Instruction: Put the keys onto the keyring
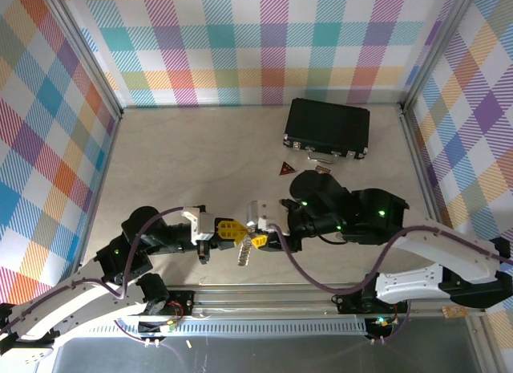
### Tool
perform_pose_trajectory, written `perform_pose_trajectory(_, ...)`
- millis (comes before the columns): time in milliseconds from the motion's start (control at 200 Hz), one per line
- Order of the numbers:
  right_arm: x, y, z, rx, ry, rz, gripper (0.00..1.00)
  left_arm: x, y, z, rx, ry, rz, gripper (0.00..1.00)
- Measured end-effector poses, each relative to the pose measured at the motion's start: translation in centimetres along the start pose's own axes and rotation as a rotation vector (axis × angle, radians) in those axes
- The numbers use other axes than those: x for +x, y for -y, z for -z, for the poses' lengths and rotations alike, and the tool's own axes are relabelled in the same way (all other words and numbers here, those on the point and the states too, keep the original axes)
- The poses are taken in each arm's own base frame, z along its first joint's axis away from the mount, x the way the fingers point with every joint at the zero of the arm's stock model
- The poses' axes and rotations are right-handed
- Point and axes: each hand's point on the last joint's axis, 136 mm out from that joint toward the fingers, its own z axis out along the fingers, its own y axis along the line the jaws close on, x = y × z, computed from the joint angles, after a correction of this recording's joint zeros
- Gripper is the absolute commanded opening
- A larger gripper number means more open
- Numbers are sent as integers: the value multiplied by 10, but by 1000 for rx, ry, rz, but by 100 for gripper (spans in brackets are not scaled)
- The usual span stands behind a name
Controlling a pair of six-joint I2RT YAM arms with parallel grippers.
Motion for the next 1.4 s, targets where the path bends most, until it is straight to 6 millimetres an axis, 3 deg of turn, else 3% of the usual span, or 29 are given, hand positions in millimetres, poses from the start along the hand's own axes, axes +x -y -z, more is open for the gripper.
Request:
perform_pose_trajectory(170, -14, -4, 24, 13, 111, -13, 33, -18, 11, 1, 65, 98, 2, 0)
perform_pose_trajectory(300, -19, -7, 29, 0, 152, -24, 33, -27, 17, 0, 108, 149, 11, 0)
perform_pose_trajectory(450, -22, -10, 27, -16, 167, -35, 33, -32, 21, -2, 148, 180, 20, 0)
perform_pose_trajectory(1080, -21, -19, 11, -106, 157, -50, 0, -36, 28, -2, 199, 204, 42, 0)
perform_pose_trajectory(1265, -19, -20, 0, -134, 119, -62, 4, -32, 32, -2, 220, 194, 48, 0)
perform_pose_trajectory(1400, -21, -20, 0, -134, 121, -62, 28, -33, 32, -1, 222, 198, 46, 0)
